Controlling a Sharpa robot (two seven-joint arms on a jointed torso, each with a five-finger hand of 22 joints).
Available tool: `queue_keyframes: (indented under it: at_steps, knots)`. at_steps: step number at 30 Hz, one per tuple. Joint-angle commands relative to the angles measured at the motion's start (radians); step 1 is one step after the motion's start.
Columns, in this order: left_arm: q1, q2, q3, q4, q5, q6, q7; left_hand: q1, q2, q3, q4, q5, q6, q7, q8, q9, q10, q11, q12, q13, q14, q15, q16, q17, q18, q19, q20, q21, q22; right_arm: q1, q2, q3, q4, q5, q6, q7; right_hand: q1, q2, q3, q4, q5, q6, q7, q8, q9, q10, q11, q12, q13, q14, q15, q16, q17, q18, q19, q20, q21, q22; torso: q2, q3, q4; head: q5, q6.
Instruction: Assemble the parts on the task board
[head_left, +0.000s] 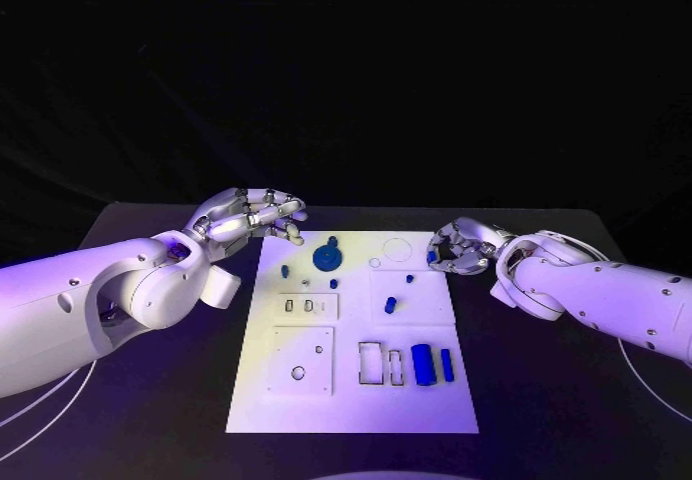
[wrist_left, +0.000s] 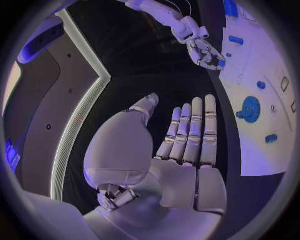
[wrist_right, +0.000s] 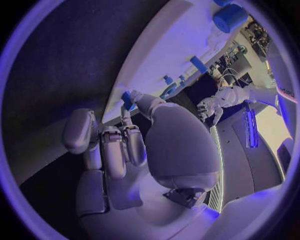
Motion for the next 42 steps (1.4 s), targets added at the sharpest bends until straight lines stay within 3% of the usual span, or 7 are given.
queue_keyframes:
  at_steps: [1,10,20,32,36,39,42]
  knots:
    - [0.000,0.001,0.001,0.003,-0.002,0.018,0.003,0.011,0.000,-0.006,0.000,-0.004,-0.008,0.023,-0.005,0.001,0.000,-0.001,-0.001,-0.001,0.008,-0.001,-0.006,-0.002,0.020,0.007,-0.001,-0.005,-0.002,-0.001,0.002,0.000,-0.001,-0.011,0.002,-0.004,-0.010,0.008,0.013,-0.001,0.005,0.020,-0.002,0.007,0.001,0.016,-0.010,0.006,0.139,0.103,-0.009,0.004,0.263,-0.007,0.005,-0.007,0.004,0.001,0.000,-0.0002,0.0005,0.000,-0.001]
    - [0.000,0.001,0.001,0.003,-0.002,0.020,0.000,0.011,0.000,-0.006,0.000,-0.004,-0.008,0.023,-0.005,0.001,0.000,-0.001,-0.001,-0.001,0.008,-0.001,-0.006,-0.002,0.020,0.007,-0.001,-0.005,-0.002,-0.002,0.002,0.000,-0.001,-0.005,-0.055,0.017,-0.013,0.042,0.043,-0.014,0.022,0.098,-0.032,0.047,0.025,0.034,-0.034,0.021,0.160,0.103,-0.032,0.004,0.263,-0.009,0.013,-0.025,0.015,0.017,-0.001,0.0001,0.0001,0.000,0.000]
    - [0.000,-0.001,0.001,0.002,-0.002,0.021,-0.003,0.012,0.001,-0.007,0.002,-0.007,-0.008,0.023,-0.006,0.001,0.000,-0.001,-0.001,-0.002,0.009,-0.001,-0.007,-0.003,0.020,0.009,-0.001,-0.006,-0.002,-0.002,-0.005,0.000,0.017,0.001,-0.130,0.015,-0.016,0.051,0.047,-0.017,0.025,0.104,-0.036,0.051,0.030,0.037,-0.039,0.023,0.163,0.103,-0.036,0.004,0.263,-0.010,0.015,-0.029,0.016,0.020,-0.001,-0.0002,0.0000,0.003,-0.002]
    - [0.000,0.003,0.001,-0.010,0.001,0.020,-0.004,0.012,0.002,-0.007,0.003,-0.008,-0.008,0.023,-0.006,0.001,0.000,-0.001,-0.001,-0.002,0.009,-0.001,-0.007,-0.004,0.020,0.009,-0.001,-0.006,-0.002,0.025,-0.012,0.003,0.187,-0.005,-0.114,-0.159,-0.022,0.049,0.048,-0.020,0.026,0.095,-0.035,0.046,0.031,0.033,-0.040,0.018,0.157,0.103,-0.036,0.004,0.263,-0.008,0.010,-0.031,0.007,0.012,-0.007,-0.0041,-0.0007,0.011,-0.004]
    - [0.000,0.004,0.001,-0.018,0.002,0.014,-0.007,0.012,0.002,-0.007,0.003,-0.008,-0.008,0.023,-0.006,0.001,0.000,-0.001,-0.001,-0.002,0.009,-0.001,-0.007,-0.004,0.020,0.009,-0.001,-0.006,-0.002,0.033,0.017,0.003,0.242,-0.024,-0.118,-0.232,-0.023,0.053,0.053,-0.022,0.036,0.092,-0.035,0.044,0.032,0.032,-0.039,0.017,0.157,0.103,-0.036,0.004,0.263,-0.008,0.010,-0.032,0.005,0.012,-0.011,-0.0067,0.0000,0.009,-0.009]
    - [0.001,0.005,0.001,-0.024,0.006,0.008,-0.008,0.013,0.002,-0.009,0.004,-0.010,-0.008,0.023,-0.006,0.001,0.000,-0.001,-0.001,-0.002,0.010,-0.001,-0.008,-0.005,0.020,0.010,-0.002,-0.007,-0.003,0.036,0.046,0.003,0.274,-0.046,-0.123,-0.278,-0.023,0.053,0.053,-0.023,0.038,0.092,-0.035,0.044,0.032,0.031,-0.039,0.015,0.155,0.103,-0.036,0.004,0.263,-0.008,0.010,-0.032,0.005,0.012,-0.012,-0.0081,0.0018,0.020,-0.013]
    - [0.001,0.007,0.001,-0.028,0.050,-0.005,-0.011,0.013,0.002,-0.010,0.005,-0.012,-0.006,0.022,-0.005,0.001,0.000,-0.001,-0.001,-0.003,0.010,-0.001,-0.009,-0.006,0.020,0.010,-0.002,-0.008,-0.003,0.035,0.085,0.003,0.290,-0.091,-0.120,-0.320,-0.024,0.052,0.053,-0.023,0.039,0.091,-0.034,0.044,0.032,0.031,-0.039,0.016,0.155,0.103,-0.036,0.004,0.263,-0.008,0.010,-0.032,0.005,0.012,-0.013,-0.0098,0.0028,0.021,-0.015]
